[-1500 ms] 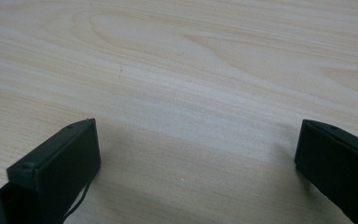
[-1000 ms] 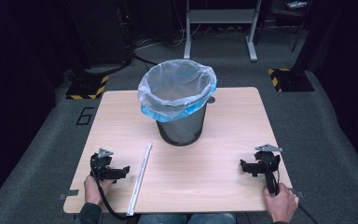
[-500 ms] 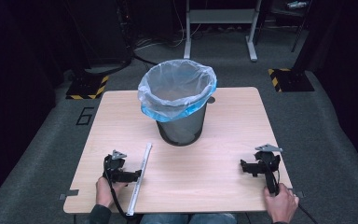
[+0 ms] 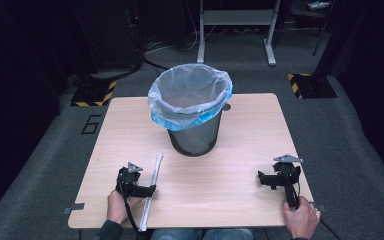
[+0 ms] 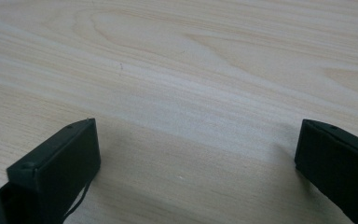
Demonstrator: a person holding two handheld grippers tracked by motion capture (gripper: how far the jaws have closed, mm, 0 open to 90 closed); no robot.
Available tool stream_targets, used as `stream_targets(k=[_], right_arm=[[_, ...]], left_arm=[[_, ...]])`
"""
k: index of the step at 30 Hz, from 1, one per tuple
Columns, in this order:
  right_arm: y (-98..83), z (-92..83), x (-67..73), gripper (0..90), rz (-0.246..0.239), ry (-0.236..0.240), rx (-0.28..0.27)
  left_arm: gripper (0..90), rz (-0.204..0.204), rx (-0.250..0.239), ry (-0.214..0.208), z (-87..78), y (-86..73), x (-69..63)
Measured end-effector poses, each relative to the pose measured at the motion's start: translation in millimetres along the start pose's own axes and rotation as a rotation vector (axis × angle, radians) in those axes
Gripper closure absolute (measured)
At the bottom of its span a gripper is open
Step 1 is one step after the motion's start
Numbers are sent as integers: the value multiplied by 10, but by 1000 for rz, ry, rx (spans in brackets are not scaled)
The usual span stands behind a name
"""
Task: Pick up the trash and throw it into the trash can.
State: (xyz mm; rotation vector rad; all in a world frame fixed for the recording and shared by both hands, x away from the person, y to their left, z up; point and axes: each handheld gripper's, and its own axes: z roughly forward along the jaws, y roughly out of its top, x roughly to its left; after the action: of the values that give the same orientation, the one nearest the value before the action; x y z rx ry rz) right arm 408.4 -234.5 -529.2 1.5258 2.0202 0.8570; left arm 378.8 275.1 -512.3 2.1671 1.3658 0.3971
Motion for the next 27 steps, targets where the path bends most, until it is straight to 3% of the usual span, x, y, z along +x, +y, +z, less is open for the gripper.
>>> stream_targets(k=[6, 14, 19, 22, 27], right_arm=[[0, -2, -5, 0, -4, 4, 0], [-1, -3, -8, 0, -5, 5, 0], [-1, -3, -10, 0, -5, 6, 0], [-2, -4, -11, 0, -5, 5, 1], [-2, -5, -11, 0, -4, 4, 1]], left_arm=[[145, 30, 40, 19, -7, 22, -39], [415, 0, 27, 30, -46, 52, -36], [637, -20, 16, 38, -50, 70, -9], [696, -49, 14, 15, -43, 90, 33], [747, -52, 18, 2, -31, 116, 72]])
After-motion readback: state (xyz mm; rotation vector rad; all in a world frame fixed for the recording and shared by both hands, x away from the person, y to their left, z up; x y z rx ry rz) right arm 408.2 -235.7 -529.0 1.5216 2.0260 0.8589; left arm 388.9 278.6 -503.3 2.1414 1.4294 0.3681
